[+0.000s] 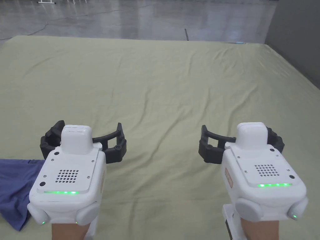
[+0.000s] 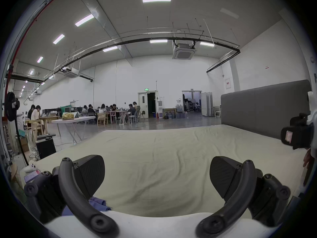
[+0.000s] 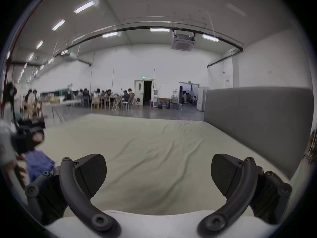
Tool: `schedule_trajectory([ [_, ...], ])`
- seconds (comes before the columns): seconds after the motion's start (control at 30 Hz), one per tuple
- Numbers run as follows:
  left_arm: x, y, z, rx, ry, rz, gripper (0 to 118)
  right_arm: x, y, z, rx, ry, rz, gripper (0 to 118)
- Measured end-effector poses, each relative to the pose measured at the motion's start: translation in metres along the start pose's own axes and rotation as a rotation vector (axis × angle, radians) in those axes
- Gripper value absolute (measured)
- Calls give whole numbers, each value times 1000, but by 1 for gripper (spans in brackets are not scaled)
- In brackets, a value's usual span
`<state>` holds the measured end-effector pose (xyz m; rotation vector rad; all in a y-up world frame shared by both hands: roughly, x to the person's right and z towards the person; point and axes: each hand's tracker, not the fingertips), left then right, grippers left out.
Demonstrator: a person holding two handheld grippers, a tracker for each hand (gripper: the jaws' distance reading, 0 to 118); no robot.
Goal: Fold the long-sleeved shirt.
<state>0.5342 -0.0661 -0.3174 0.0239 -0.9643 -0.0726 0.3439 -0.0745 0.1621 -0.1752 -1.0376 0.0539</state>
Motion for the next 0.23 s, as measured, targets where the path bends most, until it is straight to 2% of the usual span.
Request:
schedule_trajectory([
  [0.03, 0, -1, 0, -4, 1, -10, 118, -3, 1, -2, -60, -50, 34, 118],
  [0.07, 1, -5, -1, -13, 0, -18, 118, -4, 2, -4, -147, -97, 36, 118],
  [0.13, 3, -10, -1, -28, -3, -21, 118, 4, 0, -1, -79, 11, -112, 118],
  [0.17, 3, -10, -1, -31, -5, -17, 118, 6, 0, 1, -46, 31, -166, 118],
  [0.23, 2, -12, -2, -40, -7, 2, 118, 6, 2, 0, -57, 12, -167, 118],
])
